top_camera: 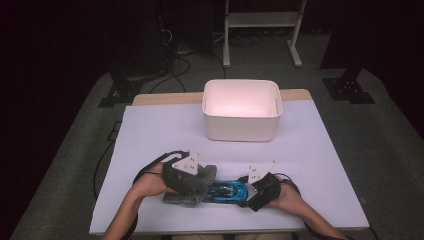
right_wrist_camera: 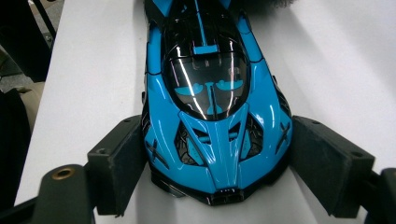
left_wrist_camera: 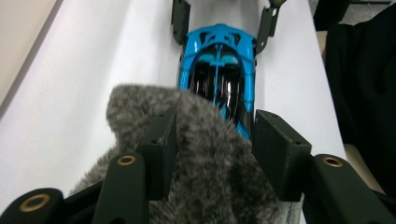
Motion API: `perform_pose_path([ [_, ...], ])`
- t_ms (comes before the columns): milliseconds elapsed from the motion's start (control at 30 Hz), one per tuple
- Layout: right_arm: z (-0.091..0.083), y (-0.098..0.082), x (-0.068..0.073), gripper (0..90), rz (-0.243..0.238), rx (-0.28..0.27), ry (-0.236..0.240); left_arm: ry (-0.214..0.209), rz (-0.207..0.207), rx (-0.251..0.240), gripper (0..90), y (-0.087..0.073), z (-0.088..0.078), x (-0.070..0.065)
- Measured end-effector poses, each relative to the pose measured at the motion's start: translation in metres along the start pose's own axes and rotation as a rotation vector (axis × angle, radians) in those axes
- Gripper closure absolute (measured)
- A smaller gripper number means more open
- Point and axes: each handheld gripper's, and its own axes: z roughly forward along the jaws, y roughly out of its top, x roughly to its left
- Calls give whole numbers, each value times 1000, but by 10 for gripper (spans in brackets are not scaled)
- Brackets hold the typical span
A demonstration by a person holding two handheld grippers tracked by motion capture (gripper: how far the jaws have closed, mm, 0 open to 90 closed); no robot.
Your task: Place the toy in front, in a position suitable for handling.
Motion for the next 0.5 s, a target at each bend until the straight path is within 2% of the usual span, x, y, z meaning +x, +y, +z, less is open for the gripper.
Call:
perform_pose_path([
  [67, 0, 0, 0, 198, 0, 0, 0, 7, 18, 14, 465, 2, 2, 3],
  [167, 0, 0, 0, 199, -2, 1, -1, -3, 25, 5, 439, 3, 6, 9],
  [267, 0, 0, 0, 199, -3, 1, 0, -23, 16, -2, 446, 5, 13, 16],
  [333, 0, 0, 0, 200, -6, 2, -2, -59, 6, 13, 509, 4, 19, 20],
  [400, 0, 0, 0, 200, -6, 2, -2, -93, 4, 33, 616, 2, 26, 21],
  [467, 0, 0, 0, 202, -7, 3, -2, -109, 35, 53, 711, 0, 32, 19],
  [500, 0, 0, 0, 202, -7, 3, -2, -109, 35, 47, 741, -1, 33, 18],
])
